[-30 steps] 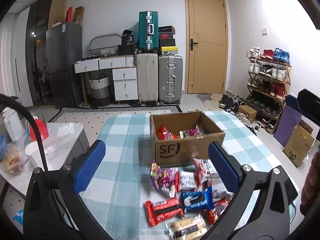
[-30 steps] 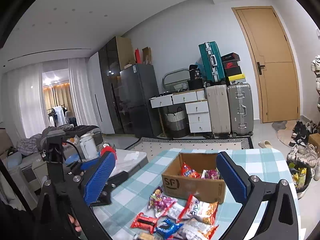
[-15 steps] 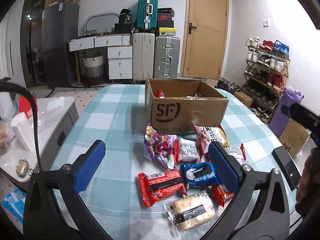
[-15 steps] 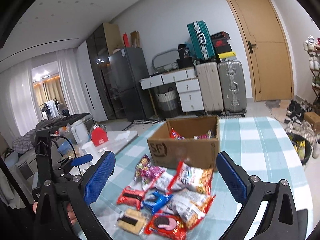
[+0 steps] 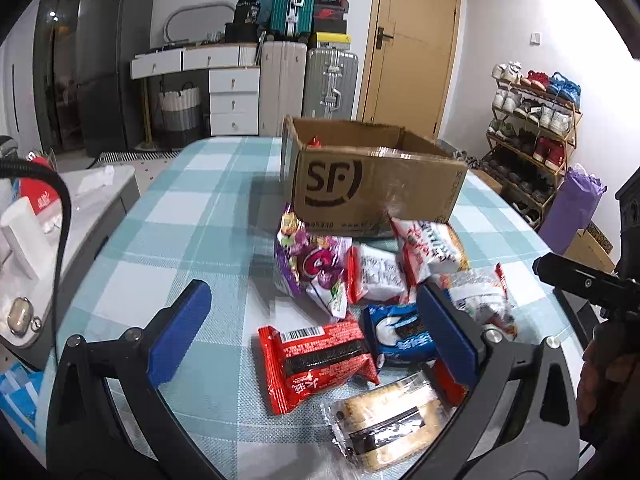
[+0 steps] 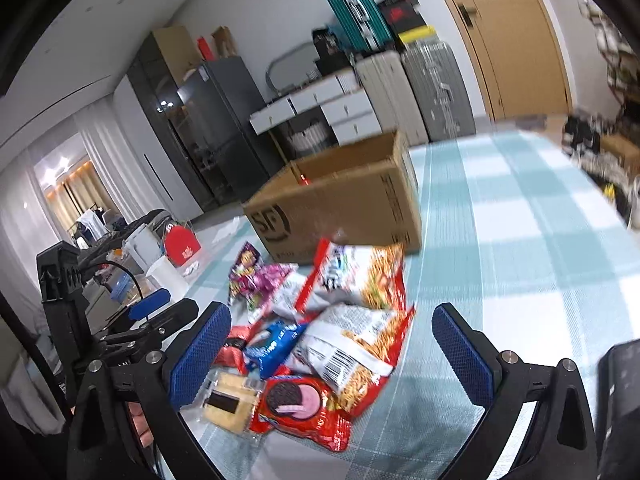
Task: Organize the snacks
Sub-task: 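Grasp the white-and-red noodle snack bag with the right gripper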
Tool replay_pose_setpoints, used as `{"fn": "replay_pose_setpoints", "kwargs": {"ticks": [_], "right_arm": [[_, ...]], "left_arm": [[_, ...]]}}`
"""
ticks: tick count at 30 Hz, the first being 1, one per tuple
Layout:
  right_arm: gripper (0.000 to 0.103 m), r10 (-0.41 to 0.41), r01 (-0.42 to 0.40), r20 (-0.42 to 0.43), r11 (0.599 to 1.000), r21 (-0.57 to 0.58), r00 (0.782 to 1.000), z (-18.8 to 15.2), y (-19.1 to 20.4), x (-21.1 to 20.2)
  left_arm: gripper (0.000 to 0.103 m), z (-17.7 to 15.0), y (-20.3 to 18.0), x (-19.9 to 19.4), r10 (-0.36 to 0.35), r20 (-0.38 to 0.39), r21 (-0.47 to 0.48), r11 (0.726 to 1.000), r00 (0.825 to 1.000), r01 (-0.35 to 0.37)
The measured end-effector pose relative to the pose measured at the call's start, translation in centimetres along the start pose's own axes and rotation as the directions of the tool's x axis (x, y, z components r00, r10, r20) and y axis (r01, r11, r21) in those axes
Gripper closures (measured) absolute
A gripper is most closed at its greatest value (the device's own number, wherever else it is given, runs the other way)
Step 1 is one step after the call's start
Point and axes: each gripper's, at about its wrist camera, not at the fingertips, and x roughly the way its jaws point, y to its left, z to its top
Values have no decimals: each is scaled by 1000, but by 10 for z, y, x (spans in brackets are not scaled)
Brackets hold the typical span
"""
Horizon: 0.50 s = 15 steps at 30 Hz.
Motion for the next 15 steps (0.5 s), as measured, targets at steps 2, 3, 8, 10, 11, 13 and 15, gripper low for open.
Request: {"fn": "replay_pose_setpoints", "kwargs": {"ticks": [2, 3, 8, 10, 11, 13, 15], "right_arm": [[1, 3, -2, -23, 1000, 15, 1000, -2, -7, 8], [1, 0, 0, -30, 1000, 18, 1000, -2, -8, 10], [1, -13, 17, -85, 999, 40, 996, -8, -15, 30], [1, -19, 24, -100, 999, 47, 995, -8, -16, 34], [1, -21, 27, -110, 998, 52, 994, -8, -17, 38], [1, -23, 30, -126, 998, 59, 992, -8, -19, 43], [1, -18, 26, -133, 998, 60, 991, -8, -21, 47]], "left_arm": [[0, -3, 3, 7, 1, -8, -8, 1000, 1000, -1], [0, -3, 5, 11, -1, -12, -12, 1000, 1000, 0], [0, -5, 9, 29, -14, -29, -36, 999, 999, 13], [0, -4, 9, 35, -21, -29, -36, 999, 999, 20], [1, -4, 9, 38, -25, -30, -35, 999, 999, 24], [0, -5, 8, 38, -31, -29, -35, 999, 999, 30], [0, -3, 7, 42, -39, -27, -42, 998, 999, 38]]}}
